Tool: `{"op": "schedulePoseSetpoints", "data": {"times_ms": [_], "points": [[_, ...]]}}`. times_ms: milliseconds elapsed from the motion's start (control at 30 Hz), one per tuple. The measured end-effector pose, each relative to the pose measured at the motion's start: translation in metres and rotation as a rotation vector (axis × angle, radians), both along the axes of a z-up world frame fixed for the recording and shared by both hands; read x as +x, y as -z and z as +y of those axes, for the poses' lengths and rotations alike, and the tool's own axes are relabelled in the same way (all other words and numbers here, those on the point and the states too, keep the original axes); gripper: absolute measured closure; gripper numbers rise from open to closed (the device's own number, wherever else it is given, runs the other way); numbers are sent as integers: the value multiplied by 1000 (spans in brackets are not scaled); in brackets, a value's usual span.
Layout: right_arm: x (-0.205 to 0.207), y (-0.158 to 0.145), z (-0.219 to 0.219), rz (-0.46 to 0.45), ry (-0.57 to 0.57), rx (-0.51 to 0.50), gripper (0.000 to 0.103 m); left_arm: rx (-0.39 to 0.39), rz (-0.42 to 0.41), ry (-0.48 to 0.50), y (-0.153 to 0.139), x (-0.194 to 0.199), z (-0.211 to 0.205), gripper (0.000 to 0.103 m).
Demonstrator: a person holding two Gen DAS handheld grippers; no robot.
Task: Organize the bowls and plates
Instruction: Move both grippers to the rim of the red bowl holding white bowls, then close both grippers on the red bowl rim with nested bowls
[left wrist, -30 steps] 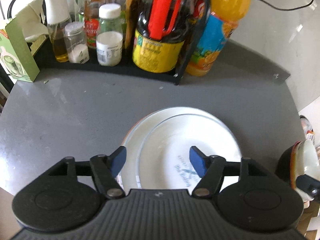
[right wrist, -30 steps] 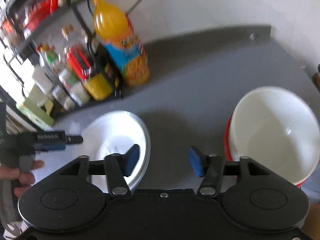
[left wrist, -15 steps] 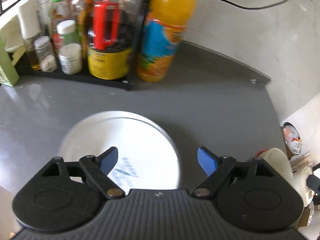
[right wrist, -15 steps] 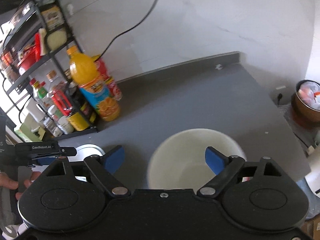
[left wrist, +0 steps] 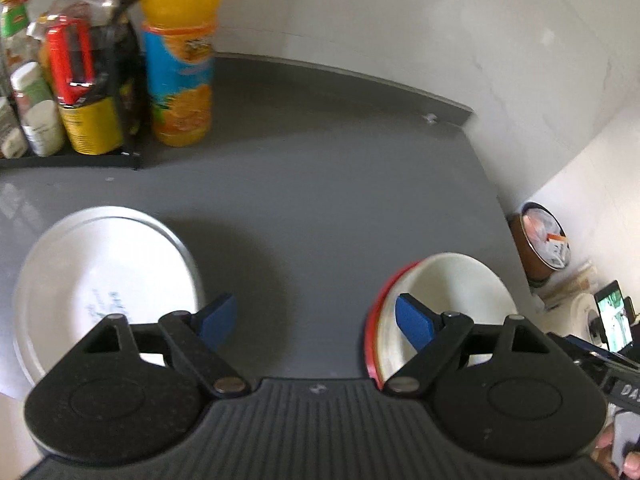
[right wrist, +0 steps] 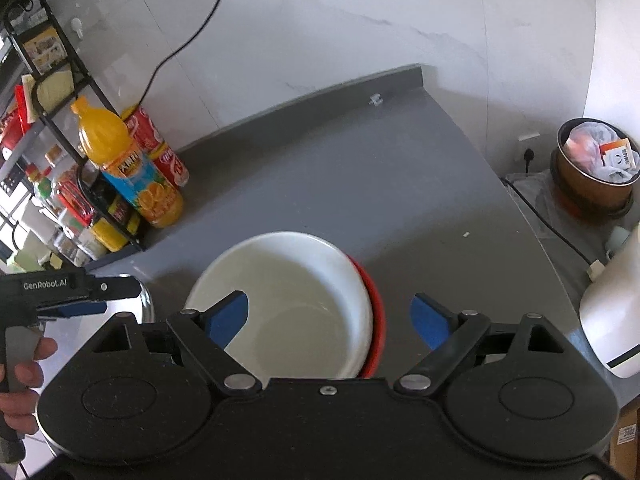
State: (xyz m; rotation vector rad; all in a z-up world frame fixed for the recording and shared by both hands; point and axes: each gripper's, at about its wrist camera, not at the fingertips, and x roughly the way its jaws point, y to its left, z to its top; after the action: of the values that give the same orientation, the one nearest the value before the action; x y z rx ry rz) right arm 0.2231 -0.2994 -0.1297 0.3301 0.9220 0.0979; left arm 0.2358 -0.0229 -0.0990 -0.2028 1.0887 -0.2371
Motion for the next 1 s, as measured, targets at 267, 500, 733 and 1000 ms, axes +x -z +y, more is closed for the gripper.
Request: {"op": "schedulePoseSetpoints", "data": {"times_ms": [267,500,733,1000], "points": [[5,17,-21,50,-40,16,15,-12,19,2,11,-4,-35,18],[13,30,-29,83,-86,49,15,-23,59,-33,26,-6,-49,21],[24,48,-30,117,-127,91,19,-30,109,-59,42,-1,-56,31],[36,68,-37,153,-114,132,30,-32,194,-52,69,10,-68,58]]}}
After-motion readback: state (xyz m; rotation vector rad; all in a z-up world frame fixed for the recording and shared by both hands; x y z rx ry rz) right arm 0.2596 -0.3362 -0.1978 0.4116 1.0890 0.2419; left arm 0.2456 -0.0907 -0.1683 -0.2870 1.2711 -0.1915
